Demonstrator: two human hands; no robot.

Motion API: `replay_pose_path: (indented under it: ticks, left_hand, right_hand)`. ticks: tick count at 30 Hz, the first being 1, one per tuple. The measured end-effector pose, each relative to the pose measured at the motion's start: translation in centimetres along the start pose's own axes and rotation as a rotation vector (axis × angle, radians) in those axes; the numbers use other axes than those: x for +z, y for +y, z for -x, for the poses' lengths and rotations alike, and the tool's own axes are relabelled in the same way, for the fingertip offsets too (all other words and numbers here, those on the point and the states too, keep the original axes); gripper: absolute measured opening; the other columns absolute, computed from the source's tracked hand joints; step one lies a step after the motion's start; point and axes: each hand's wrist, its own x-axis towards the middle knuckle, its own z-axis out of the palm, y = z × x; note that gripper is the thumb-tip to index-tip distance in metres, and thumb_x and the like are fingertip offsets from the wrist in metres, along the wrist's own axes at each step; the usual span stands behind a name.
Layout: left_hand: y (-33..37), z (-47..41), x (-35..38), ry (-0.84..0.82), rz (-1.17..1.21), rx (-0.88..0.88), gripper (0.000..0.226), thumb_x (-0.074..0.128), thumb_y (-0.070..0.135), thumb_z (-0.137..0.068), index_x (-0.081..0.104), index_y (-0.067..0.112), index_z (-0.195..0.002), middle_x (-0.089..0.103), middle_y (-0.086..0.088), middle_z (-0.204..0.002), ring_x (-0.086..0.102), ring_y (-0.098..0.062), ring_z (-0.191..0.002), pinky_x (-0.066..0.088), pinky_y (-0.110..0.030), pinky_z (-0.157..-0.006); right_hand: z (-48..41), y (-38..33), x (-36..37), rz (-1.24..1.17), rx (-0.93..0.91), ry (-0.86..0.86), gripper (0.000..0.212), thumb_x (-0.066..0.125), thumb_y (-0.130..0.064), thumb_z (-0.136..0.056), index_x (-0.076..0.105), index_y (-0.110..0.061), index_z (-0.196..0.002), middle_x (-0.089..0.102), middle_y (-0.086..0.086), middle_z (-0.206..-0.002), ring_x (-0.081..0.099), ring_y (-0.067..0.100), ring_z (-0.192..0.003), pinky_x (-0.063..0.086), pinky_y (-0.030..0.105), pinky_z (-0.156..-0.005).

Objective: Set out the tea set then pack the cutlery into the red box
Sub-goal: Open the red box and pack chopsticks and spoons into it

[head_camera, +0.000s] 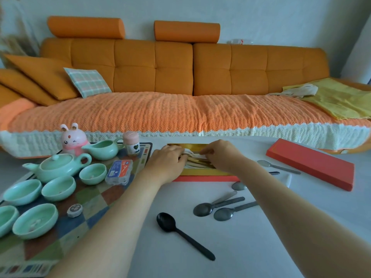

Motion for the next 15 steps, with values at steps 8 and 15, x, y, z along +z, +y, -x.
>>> replay_pose_path:
  ticks: [8,15]
  left_hand:
    - [0.2,0.2,0.1,0.016,-0.025,0.024,0.05,0.03,0.044,-0.103,0.042,0.023,-0.147,0.039,0.006,-0.154,0.035,-0.017,-0.139,0.03,-0.041,-0.113]
    - [1.8,0.5,-0.5,0.088,-0.017,0.052,0.047,0.034,0.043,-0.102,0.048,0.023,-0.142,0.043,0.006,-0.148,0.037,-0.017,-0.136,0.028,-0.04,-0.11]
  right_hand:
    - [0.9,-0.9,0.1,-0.032,-0.012,-0.178,0.041,0.039,-0.026,-0.096,0.065,-0.038,-0.125,0.069,-0.005,-0.1,0.066,0.02,-0.082,0.058,0.04,-0.078]
    - [2.7,0.4,-1.7,-0.133,-0.013,0.014,0.045,0.043,-0.007,-0.093,0.065,-0.034,-0.122,0.064,-0.002,-0.099,0.054,0.015,-0.056,0.046,0.024,-0.049]
